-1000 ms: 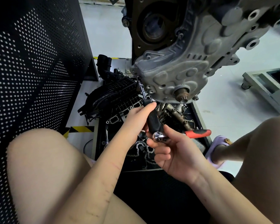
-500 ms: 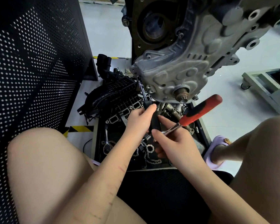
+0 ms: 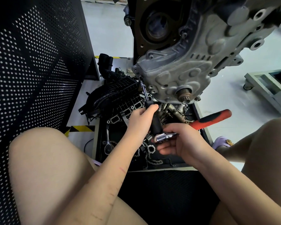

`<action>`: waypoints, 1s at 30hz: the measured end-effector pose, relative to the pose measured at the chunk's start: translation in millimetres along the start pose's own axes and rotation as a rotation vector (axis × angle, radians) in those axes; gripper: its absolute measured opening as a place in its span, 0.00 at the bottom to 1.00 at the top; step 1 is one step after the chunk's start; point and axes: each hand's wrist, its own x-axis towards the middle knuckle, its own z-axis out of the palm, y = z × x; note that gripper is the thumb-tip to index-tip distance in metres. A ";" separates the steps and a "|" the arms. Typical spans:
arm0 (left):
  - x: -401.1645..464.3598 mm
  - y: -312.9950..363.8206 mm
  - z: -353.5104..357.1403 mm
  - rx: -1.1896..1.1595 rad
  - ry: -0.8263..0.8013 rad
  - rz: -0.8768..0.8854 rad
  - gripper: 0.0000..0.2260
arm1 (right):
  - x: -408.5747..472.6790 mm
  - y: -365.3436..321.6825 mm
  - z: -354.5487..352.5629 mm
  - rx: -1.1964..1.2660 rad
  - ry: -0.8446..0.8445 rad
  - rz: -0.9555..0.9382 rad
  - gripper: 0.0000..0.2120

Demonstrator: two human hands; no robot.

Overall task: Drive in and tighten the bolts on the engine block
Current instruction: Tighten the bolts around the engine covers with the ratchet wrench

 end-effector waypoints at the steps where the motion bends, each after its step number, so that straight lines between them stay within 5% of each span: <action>1: 0.6 -1.5 0.5 0.026 0.006 0.015 0.14 | 1.0 0.7 -1.8 0.045 -0.013 0.040 0.10; 4: 2.0 -5.4 1.2 0.080 0.021 0.076 0.14 | 3.9 4.5 -5.5 0.154 -0.050 0.143 0.18; 8: 2.7 -7.0 0.2 0.130 0.021 0.126 0.17 | 6.0 8.0 -5.5 0.270 -0.091 0.206 0.13; 14: 2.7 -0.8 3.0 -0.017 -0.060 -0.009 0.13 | 4.5 2.9 -5.4 0.222 -0.133 0.187 0.15; 25: 2.3 -5.3 4.6 -0.012 0.028 0.037 0.14 | -4.1 -9.0 7.8 -0.450 0.088 -0.269 0.07; 30: 4.8 -7.5 3.0 -0.004 0.025 0.050 0.16 | -4.2 -9.7 5.8 -0.356 0.078 -0.261 0.11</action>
